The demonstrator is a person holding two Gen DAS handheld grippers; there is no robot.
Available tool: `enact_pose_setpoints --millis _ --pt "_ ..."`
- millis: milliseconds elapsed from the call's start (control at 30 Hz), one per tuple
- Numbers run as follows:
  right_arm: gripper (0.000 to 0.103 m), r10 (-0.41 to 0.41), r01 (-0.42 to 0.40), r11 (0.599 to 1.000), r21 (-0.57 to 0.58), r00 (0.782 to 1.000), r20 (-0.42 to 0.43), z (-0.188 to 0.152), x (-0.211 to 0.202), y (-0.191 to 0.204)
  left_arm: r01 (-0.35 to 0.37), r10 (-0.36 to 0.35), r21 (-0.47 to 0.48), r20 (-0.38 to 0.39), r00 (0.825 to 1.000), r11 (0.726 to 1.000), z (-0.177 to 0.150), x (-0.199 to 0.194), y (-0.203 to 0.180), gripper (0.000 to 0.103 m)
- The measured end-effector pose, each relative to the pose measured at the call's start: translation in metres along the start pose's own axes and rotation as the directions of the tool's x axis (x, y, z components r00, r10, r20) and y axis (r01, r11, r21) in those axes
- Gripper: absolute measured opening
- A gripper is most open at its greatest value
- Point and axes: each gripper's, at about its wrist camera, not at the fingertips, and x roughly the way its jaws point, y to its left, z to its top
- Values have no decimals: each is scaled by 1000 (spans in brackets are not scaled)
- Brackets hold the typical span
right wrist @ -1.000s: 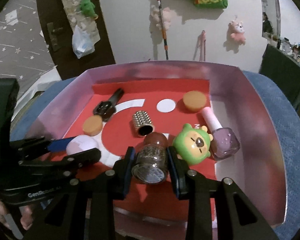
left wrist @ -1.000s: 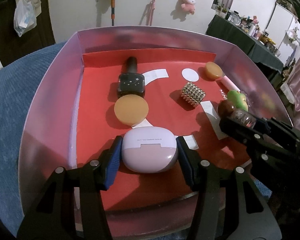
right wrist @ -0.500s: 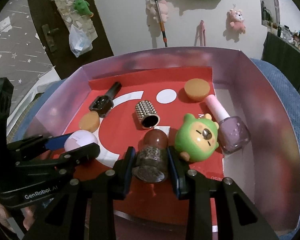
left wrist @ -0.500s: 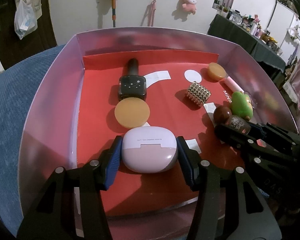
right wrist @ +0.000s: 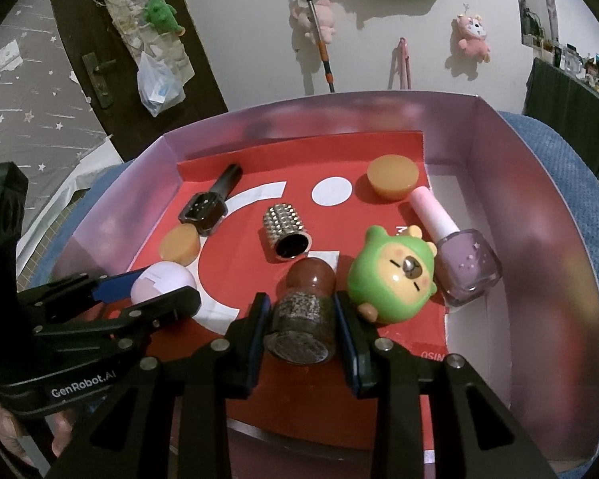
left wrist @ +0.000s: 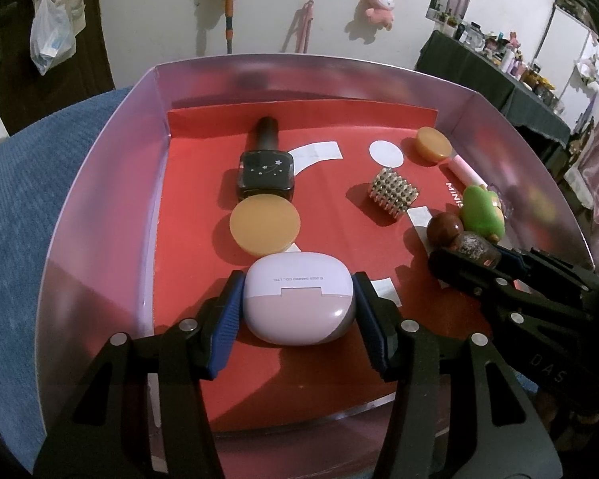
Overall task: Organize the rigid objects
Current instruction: 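Lower both items onto the tray floor and open both grippers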
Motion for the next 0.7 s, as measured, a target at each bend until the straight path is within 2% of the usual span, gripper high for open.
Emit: enact_pose_setpoints --millis 233,533,667,700 --pt "36 8 -8 1000 7 1000 1 0 -1 -2 -11 11 -3 -1 1000 1000 1 0 0 52" --pt "45 18 -18 1000 17 1000 9 -4 -8 -3 -12 12 -5 -4 1000 1000 -3 -3 0 53" --pt "53 13 -14 1000 13 1000 24 -7 -17 -2 -7 7 -11 -3 1000 1000 -4 -5 1 66" --pt "55 11 -11 1000 14 1000 27 -7 -20 -2 -4 4 -12 -1 1000 1000 -5 -6 1 66"
